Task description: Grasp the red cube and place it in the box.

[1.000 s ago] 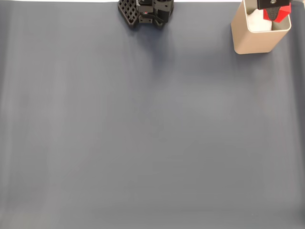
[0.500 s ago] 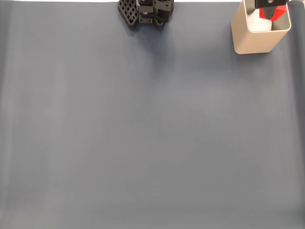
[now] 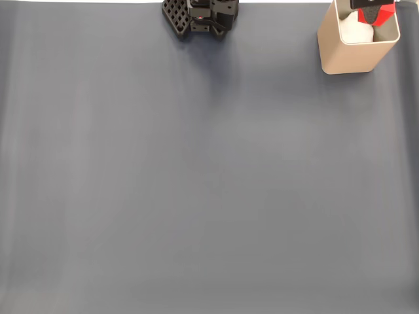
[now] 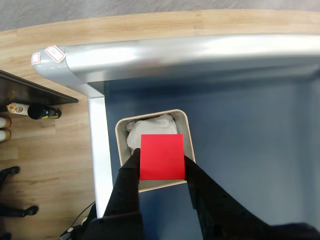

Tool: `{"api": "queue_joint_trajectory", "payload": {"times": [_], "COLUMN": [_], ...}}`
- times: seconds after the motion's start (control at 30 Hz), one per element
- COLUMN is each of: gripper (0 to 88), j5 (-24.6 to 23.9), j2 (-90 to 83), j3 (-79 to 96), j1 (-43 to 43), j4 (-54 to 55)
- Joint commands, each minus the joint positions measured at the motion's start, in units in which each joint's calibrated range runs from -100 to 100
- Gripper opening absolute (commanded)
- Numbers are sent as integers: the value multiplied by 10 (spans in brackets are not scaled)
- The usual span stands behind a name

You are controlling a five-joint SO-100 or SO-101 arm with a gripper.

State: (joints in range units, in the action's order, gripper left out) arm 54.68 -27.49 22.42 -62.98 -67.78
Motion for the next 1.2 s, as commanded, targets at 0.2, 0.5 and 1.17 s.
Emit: {"api": "queue_joint_trajectory", "payload": {"times": [0.2,0.5,1.17], "gripper": [51,187,355], "j5": [-10,-13,-19], "j2": [-28,-25,-28], "j3": [-3,-3,6], "j1": [-4,-5,-2], "j4": [19,20,34]}}
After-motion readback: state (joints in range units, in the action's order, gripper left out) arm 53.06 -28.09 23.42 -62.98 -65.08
